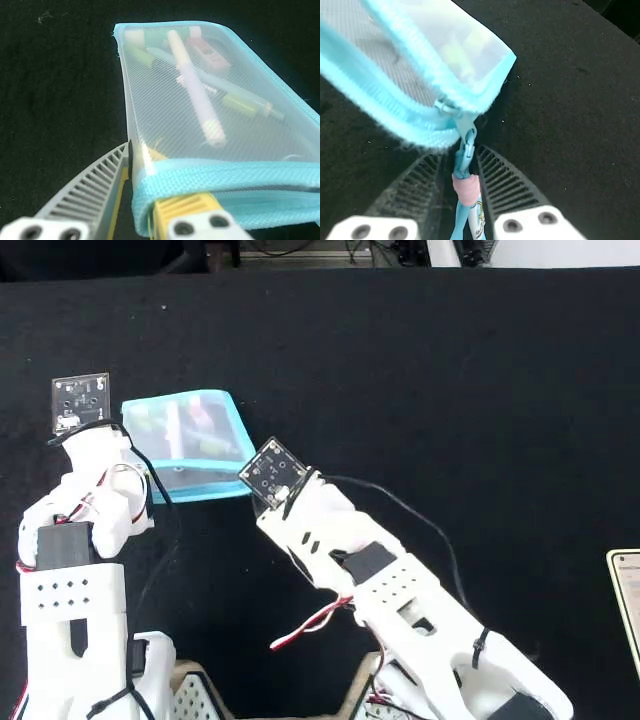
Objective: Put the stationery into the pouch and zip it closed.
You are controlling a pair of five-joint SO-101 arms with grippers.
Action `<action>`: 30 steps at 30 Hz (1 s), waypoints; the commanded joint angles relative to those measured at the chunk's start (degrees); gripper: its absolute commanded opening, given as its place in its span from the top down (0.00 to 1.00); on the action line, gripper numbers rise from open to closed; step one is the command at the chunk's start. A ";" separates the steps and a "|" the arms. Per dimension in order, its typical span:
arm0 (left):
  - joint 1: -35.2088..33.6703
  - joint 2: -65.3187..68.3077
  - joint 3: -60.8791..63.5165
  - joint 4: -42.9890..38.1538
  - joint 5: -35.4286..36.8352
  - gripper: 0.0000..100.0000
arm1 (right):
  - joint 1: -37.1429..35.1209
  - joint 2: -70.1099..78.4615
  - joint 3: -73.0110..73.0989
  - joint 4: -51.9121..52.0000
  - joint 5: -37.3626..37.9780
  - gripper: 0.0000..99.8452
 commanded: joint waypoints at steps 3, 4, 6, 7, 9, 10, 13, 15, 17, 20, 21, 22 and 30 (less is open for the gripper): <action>-0.57 -0.62 -1.45 -0.35 0.26 0.97 | 1.23 -1.98 -10.86 8.18 0.44 0.99; -0.57 -0.62 -1.98 0.00 0.26 0.97 | 1.23 -1.98 -12.88 10.55 0.26 0.99; -0.57 -0.62 -2.59 0.00 0.26 0.97 | 1.32 -1.98 -17.63 16.44 0.09 0.99; -0.57 -0.62 -3.03 0.00 0.26 0.97 | 1.32 -1.98 -19.91 19.43 0.09 0.99; -0.57 -0.62 -3.65 0.44 0.26 0.97 | 1.32 -1.80 -23.78 24.09 0.09 0.99; -0.57 -0.62 -4.62 1.14 0.26 0.97 | 1.32 -1.63 -25.27 25.58 0.09 0.99; -0.57 -0.62 -8.48 4.04 0.26 0.97 | 1.58 -1.89 -26.51 26.11 0.44 0.99; -0.57 -0.44 -11.65 6.15 0.26 0.97 | 1.58 -1.98 -26.59 26.37 0.53 0.99; -0.48 0.00 -14.46 7.91 0.26 0.97 | 1.58 -2.07 -26.59 27.52 2.46 0.99; -0.13 0.09 -16.31 8.97 -1.67 0.97 | 1.49 -2.07 -29.14 33.93 6.24 0.99; -0.13 0.09 -16.66 9.14 -2.73 0.97 | 1.49 -2.07 -30.81 36.66 6.95 0.99; -0.13 0.09 -16.75 9.23 -3.34 0.97 | 1.49 -2.07 -32.75 39.38 7.38 0.99; -0.04 2.73 -24.75 14.51 -4.04 0.97 | 1.14 -1.63 -48.57 50.55 7.38 0.99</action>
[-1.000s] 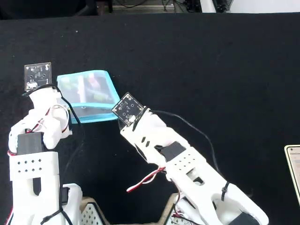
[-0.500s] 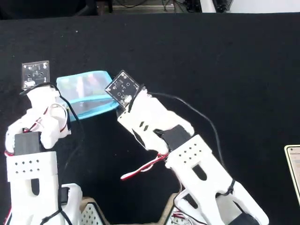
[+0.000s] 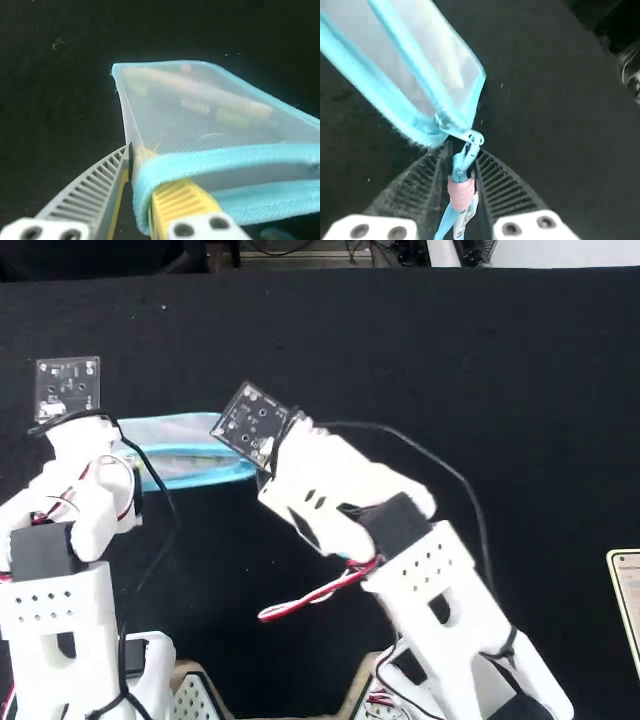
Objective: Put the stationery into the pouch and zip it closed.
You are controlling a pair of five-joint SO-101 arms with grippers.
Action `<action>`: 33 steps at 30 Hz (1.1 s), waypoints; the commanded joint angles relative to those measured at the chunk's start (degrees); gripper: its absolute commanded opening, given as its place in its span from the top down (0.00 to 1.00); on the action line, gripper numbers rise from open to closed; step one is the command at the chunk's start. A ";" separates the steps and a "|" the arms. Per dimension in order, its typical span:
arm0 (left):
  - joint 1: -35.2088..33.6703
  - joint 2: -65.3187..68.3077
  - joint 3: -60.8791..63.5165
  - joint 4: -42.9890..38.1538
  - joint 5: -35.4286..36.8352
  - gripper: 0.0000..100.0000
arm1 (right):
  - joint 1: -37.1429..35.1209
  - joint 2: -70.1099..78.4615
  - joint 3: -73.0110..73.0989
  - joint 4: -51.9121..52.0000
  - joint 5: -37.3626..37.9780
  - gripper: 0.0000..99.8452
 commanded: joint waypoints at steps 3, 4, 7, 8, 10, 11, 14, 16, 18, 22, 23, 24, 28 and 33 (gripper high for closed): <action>0.22 8.18 -18.15 8.88 -0.44 0.97 | 0.70 -1.63 -12.00 4.40 0.62 0.99; 0.22 11.16 -21.32 10.90 -0.44 0.97 | 0.70 -1.63 -12.88 4.92 0.62 0.99; 0.22 20.48 -31.08 16.18 -0.35 0.97 | 0.70 -1.54 -13.32 4.75 0.79 0.99; 0.22 23.21 -34.42 17.67 -0.26 0.97 | 0.44 -1.54 -13.32 3.87 1.14 0.99; 0.22 28.31 -41.01 20.40 -0.18 0.97 | -0.26 -1.54 -13.32 2.20 3.43 0.99; 0.22 30.95 -44.09 21.89 -0.18 0.97 | -0.79 -1.54 -13.32 1.58 4.57 0.99; 0.22 37.36 -50.59 24.53 -0.35 0.97 | -1.49 -1.54 -13.23 0.79 8.35 0.99; -0.31 40.09 -51.38 24.44 -0.35 0.97 | -1.41 -1.54 -12.79 0.70 9.93 0.99; -0.31 40.79 -51.47 24.44 -0.26 0.97 | -1.41 -1.54 -12.00 -0.09 11.25 0.99; 0.22 40.62 -52.44 24.26 -0.09 0.96 | -1.41 -1.54 -8.84 -7.03 11.25 0.99; 0.22 40.44 -53.49 24.26 0.00 0.94 | -1.41 -1.54 -7.87 -8.53 11.52 0.99; -0.04 40.09 -54.73 24.26 0.00 0.92 | -1.41 -1.54 -7.08 -9.67 11.52 0.99; 0.22 38.42 -57.36 24.26 -0.18 0.90 | -1.41 -1.63 -6.20 -10.99 11.52 0.99; 4.18 37.01 -55.87 24.35 0.79 0.97 | -1.23 -2.07 -10.24 -5.36 11.16 0.99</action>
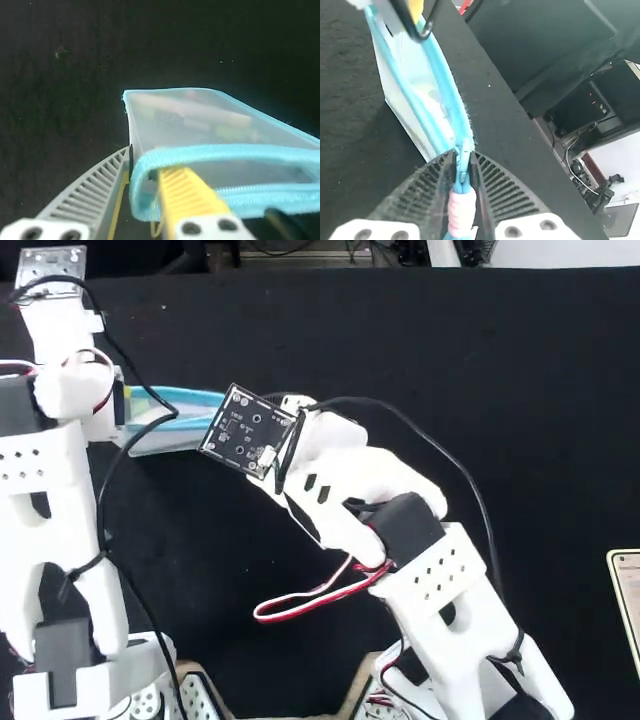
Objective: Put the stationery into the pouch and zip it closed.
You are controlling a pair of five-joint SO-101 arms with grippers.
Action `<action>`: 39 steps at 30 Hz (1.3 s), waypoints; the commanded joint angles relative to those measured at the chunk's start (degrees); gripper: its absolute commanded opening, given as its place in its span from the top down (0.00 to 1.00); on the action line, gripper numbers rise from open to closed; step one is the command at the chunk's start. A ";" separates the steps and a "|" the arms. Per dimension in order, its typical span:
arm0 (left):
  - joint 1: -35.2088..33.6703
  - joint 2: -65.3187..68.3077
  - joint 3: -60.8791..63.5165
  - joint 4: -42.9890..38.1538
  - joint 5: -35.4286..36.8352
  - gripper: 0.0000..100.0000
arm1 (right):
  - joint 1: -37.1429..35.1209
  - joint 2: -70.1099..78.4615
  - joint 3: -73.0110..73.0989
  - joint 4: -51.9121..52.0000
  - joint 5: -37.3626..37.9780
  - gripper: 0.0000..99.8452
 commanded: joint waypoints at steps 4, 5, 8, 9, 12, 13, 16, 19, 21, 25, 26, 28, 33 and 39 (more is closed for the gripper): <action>6.90 -6.07 -0.48 0.18 3.52 0.97 | -0.26 -2.07 -7.60 7.91 0.18 0.99; 7.25 -7.30 -0.48 0.18 3.60 0.97 | -0.18 -2.07 -8.13 8.88 0.18 0.99; 7.34 -11.16 -0.48 0.18 3.60 0.97 | -0.18 -2.07 -9.98 11.69 0.18 0.99; 7.25 -12.40 -0.48 0.18 3.60 0.97 | -0.18 -2.07 -10.95 13.01 0.18 0.99; 7.25 -15.74 0.22 0.26 3.60 0.97 | -0.44 -2.07 -14.55 17.67 0.18 0.99; 7.25 -16.70 1.01 0.26 3.60 0.97 | -0.44 -2.07 -15.34 19.52 0.18 0.99; 7.34 -17.76 5.76 0.09 3.25 0.97 | -0.44 -2.07 -15.52 24.18 -2.11 0.99; 7.25 -16.53 10.95 -0.09 2.55 0.97 | -0.53 -2.07 -13.14 25.85 -6.33 0.99; 7.08 -15.91 13.85 -1.41 0.79 0.97 | -0.53 -2.15 -11.47 25.93 -7.91 0.99; 0.66 -15.74 17.45 -4.57 0.26 0.97 | -1.67 -3.65 -5.32 24.44 -9.85 0.99; -1.36 -15.74 18.07 -5.45 0.26 0.97 | -2.29 -4.79 -3.03 23.21 -9.85 0.99; -3.82 -15.74 19.30 -6.86 0.26 0.97 | -3.34 -7.60 2.42 19.25 -9.85 0.99; -4.09 -15.74 20.79 -7.74 0.26 0.97 | -3.69 -12.62 15.34 8.70 -12.66 0.93; -2.59 -15.74 20.88 -7.74 0.35 0.97 | -5.01 -13.49 28.00 -4.66 -23.30 0.76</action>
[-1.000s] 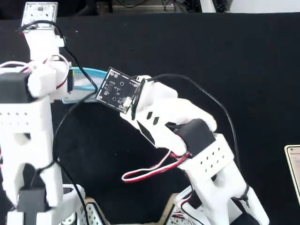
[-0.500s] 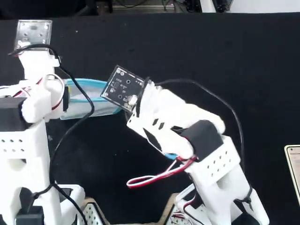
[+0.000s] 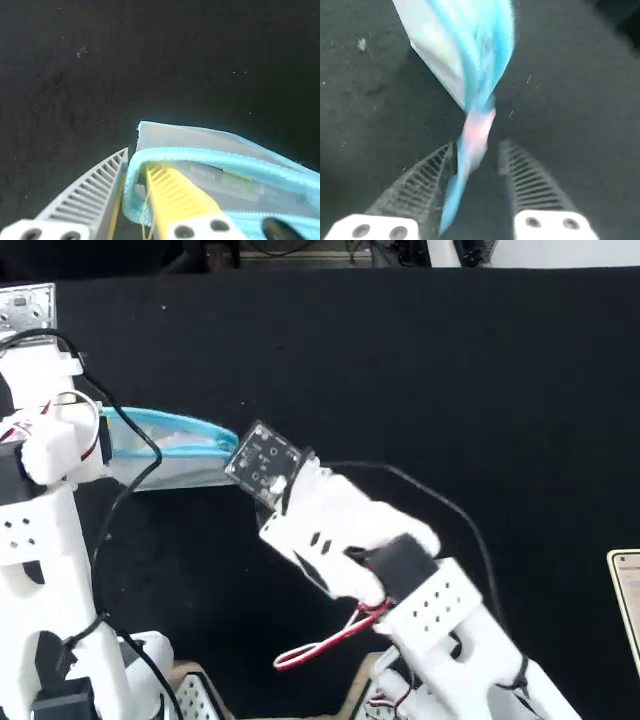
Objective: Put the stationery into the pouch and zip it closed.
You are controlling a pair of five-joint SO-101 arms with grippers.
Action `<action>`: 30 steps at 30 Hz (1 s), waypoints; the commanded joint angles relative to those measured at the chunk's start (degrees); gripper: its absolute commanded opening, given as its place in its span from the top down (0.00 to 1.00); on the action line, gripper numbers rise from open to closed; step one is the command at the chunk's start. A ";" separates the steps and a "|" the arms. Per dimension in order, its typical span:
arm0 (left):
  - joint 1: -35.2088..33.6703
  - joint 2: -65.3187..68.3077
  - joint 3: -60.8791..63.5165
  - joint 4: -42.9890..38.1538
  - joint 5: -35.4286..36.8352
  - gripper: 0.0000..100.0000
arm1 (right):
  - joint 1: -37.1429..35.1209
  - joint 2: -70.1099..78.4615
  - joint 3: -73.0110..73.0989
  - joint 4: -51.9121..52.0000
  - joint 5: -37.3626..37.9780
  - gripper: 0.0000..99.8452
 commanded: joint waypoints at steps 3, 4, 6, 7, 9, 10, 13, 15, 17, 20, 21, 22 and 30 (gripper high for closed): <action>2.07 0.79 0.84 -0.18 -0.26 0.97 | -1.76 -1.98 10.24 -17.76 -4.40 0.76; 2.07 0.79 0.84 -0.18 -0.26 0.97 | -1.76 -1.98 12.26 -21.54 -5.10 0.76; 2.07 0.79 0.84 -0.18 -0.26 0.97 | -1.58 -1.98 15.34 -27.43 -7.74 0.76; 2.07 0.79 0.84 -0.18 -0.26 0.97 | -1.49 -1.98 16.40 -29.63 -9.14 0.76; 2.07 0.88 0.84 -0.09 -0.26 0.97 | -1.49 -1.98 17.36 -32.26 -10.37 0.76; 2.07 0.88 0.84 0.00 -0.26 0.97 | -1.41 -1.89 17.45 -33.23 -10.37 0.76; 2.07 0.88 0.84 0.00 -0.26 0.97 | -1.41 -1.71 17.36 -35.52 -8.09 0.76; 2.07 0.88 0.84 0.00 -0.26 0.97 | -1.41 -1.63 17.36 -36.48 -6.24 0.75; 2.07 0.88 0.84 0.00 -0.18 0.97 | -1.49 -1.54 17.45 -37.63 -5.98 0.75; 2.15 0.88 0.84 0.00 -0.18 0.97 | -1.67 -0.75 17.71 -40.09 -5.80 0.75; 2.15 0.88 0.84 0.00 -0.18 0.97 | -1.67 0.40 17.71 -40.79 -5.80 0.75; 2.15 0.88 0.84 0.00 -0.18 0.97 | -1.67 1.89 17.54 -41.41 -5.71 0.75; 2.07 0.79 0.84 0.26 -0.18 0.97 | -1.32 8.92 17.36 -45.10 -5.71 0.89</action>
